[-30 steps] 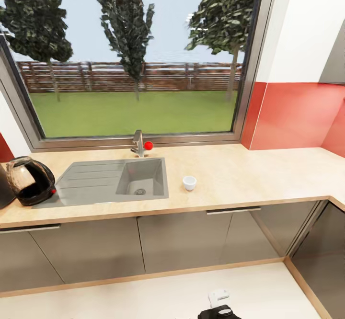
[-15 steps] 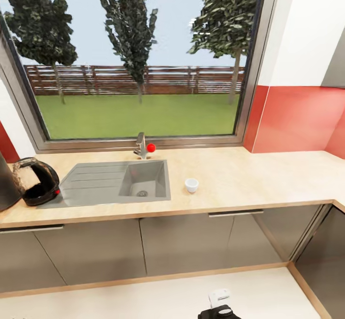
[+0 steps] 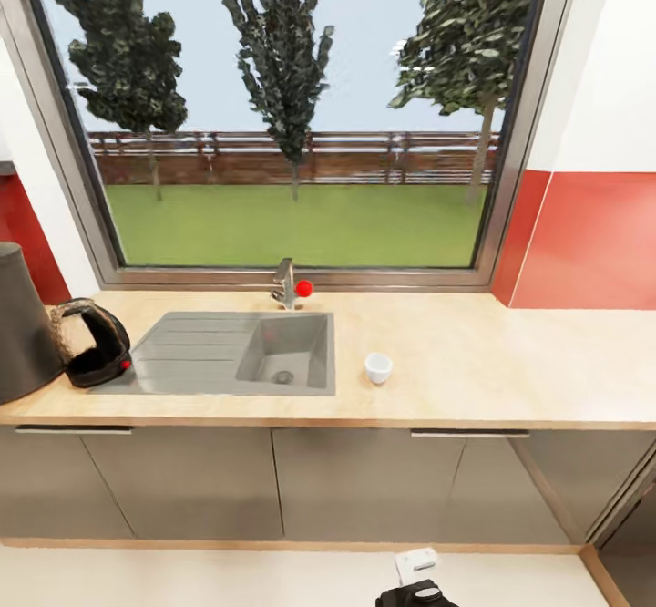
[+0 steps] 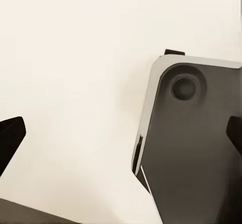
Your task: Set up a coffee station on the kitchen countertop: keep the coffee maker on the countertop, move the bottle of coffee from the kitchen shelf to the counter next to the coffee maker, place a paper coffee filter on top of the coffee maker, put the saucer next to the coffee maker with the coffee cup on the saucer, and place the electric kettle next to the coffee maker.
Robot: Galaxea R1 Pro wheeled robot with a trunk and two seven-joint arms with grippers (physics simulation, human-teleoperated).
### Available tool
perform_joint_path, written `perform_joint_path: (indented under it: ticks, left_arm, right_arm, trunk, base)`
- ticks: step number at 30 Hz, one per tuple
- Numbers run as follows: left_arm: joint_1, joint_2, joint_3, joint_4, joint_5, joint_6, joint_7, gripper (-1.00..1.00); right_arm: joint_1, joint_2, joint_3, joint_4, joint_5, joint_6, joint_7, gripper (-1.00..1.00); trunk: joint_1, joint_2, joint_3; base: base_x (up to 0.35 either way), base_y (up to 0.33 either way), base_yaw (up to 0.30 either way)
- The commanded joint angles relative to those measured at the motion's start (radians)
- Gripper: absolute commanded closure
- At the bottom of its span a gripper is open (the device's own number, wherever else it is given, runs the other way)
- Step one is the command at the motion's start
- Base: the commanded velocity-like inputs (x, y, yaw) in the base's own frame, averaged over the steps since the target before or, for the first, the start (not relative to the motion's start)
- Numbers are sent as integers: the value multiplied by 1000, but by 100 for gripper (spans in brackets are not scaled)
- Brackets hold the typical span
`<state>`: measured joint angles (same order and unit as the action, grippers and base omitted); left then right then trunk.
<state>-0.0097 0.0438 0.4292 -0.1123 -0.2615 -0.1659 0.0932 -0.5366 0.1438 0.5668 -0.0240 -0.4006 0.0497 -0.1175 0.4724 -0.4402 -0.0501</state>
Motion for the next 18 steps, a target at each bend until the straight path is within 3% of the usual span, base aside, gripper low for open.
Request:
perform_joint_path:
  ticks: [1, 8, 15, 17, 18]
  left_arm:
    - [-1, 0, 6, 1, -10, -4, 4, -100]
    - [-2, -8, 4, -1, -11, -4, 3, -100]
    - [-2, -8, 3, 0, -12, -4, 3, -100]
    - [-2, -4, 1, 0, -12, -3, 3, -100]
    - [-1, -3, 2, 0, -12, -3, 3, -100]
  right_arm:
    - [0, -1, 8, -2, -8, 5, -5, -100]
    - [0, -4, 8, -2, -5, 5, -4, -100]
    - [0, -2, 10, -6, -5, -17, -1, -100]
    - [-1, 3, 11, -50, -5, -278, 1, -100]
    - [-1, 4, 11, -54, -5, -296, 1, -100]
  trunk:
    - [1, -2, -1]
    - [1, -2, 2]
    - [1, -2, 3]
    - [1, -2, 3]
    - [1, -2, 3]
  base:
    - [28, -228, 231]
    - [-111, -210, 125]
    - [-60, -36, 4]
    - [-1, 0, 0]
    - [0, 0, 0]
